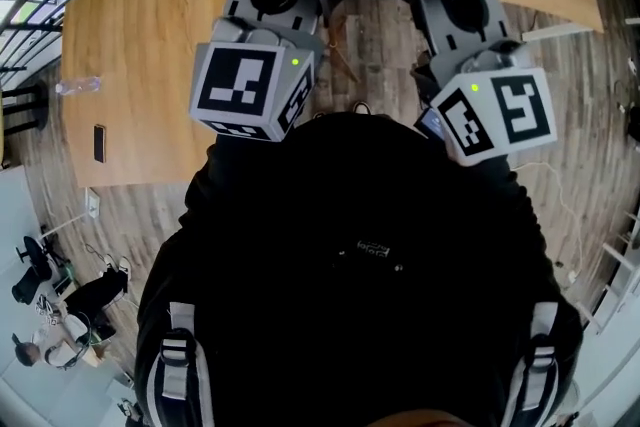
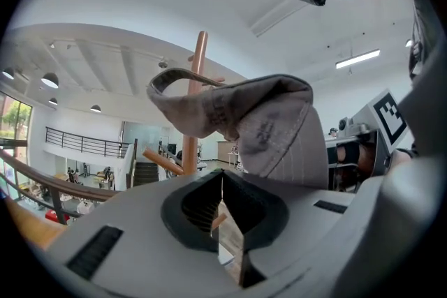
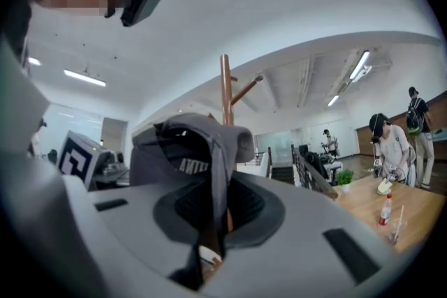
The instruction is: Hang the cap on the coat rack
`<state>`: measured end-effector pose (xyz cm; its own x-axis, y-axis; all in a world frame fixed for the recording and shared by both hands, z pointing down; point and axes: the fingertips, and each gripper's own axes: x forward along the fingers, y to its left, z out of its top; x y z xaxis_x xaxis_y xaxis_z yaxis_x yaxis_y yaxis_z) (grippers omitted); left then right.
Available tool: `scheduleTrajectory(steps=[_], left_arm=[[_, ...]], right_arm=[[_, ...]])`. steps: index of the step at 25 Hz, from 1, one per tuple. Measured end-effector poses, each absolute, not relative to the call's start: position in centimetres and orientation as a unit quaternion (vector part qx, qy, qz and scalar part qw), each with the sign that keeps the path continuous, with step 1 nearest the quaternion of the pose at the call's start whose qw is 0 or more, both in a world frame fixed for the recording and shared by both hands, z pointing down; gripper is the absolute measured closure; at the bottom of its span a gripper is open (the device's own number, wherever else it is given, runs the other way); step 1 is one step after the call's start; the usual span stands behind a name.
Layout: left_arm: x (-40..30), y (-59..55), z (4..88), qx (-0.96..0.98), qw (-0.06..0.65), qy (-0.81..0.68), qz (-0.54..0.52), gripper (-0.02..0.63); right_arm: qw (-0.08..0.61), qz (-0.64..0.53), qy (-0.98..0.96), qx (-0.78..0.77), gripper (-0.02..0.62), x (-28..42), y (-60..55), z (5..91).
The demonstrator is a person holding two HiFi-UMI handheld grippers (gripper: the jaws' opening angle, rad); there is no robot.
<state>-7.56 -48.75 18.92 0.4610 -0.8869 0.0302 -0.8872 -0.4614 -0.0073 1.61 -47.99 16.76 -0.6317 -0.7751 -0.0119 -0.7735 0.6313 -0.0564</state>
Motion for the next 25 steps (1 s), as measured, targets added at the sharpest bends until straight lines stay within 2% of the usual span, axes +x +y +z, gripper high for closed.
scheduleTrajectory(steps=[9, 25], left_arm=[[-7.6, -48.7, 17.4, 0.858, -0.015, -0.513, 0.013, 0.603], [-3.9, -50.3, 15.2, 0.877, -0.05, -0.477, 0.02, 0.603]], right_arm=[[0.036, -0.03, 0.903, -0.426, 0.569, 1.5, -47.9, 15.7], [0.079, -0.069, 0.888, -0.447, 0.569, 5.3, -49.1, 14.9]])
